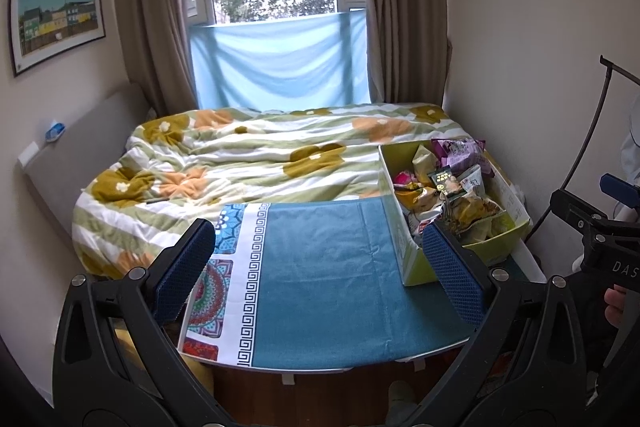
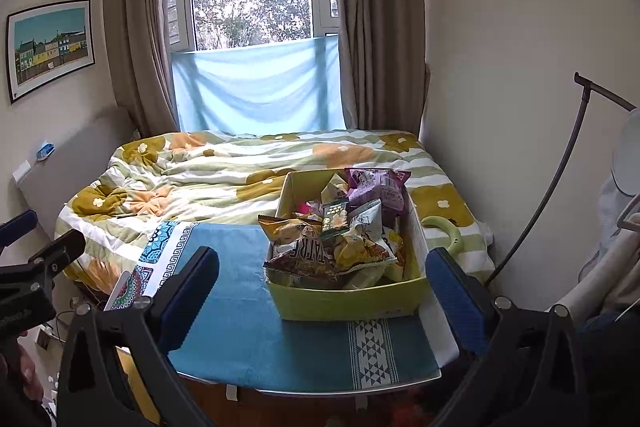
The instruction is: Organize snacks
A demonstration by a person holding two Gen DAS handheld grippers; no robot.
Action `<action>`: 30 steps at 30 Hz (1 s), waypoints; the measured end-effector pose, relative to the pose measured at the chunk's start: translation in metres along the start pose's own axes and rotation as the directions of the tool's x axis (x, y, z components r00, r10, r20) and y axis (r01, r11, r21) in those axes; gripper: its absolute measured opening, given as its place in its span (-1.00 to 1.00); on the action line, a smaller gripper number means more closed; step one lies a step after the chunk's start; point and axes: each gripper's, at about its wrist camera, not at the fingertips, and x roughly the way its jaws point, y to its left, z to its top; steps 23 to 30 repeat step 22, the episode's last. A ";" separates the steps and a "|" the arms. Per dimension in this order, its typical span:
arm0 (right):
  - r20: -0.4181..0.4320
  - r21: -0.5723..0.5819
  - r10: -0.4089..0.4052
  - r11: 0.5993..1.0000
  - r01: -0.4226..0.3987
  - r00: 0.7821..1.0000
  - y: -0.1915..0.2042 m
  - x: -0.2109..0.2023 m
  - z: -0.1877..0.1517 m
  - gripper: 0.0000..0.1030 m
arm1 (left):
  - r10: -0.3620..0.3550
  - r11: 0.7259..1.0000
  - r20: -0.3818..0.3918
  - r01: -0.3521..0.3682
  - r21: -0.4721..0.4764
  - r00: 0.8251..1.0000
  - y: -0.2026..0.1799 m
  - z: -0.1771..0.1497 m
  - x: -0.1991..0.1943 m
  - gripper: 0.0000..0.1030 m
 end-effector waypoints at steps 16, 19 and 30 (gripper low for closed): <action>-0.005 0.007 0.001 1.000 -0.001 1.000 0.001 0.005 0.001 0.99 | -0.031 0.999 -0.037 0.030 -0.028 0.999 0.009 0.002 0.013 0.99; -0.006 0.006 0.004 1.000 -0.004 1.000 0.003 0.009 0.001 0.99 | -0.035 0.999 -0.036 0.034 -0.033 0.999 0.011 0.002 0.015 0.99; -0.007 0.008 0.006 1.000 -0.006 1.000 0.005 0.012 0.002 0.99 | -0.040 0.999 -0.029 0.039 -0.037 0.999 0.013 0.003 0.016 0.99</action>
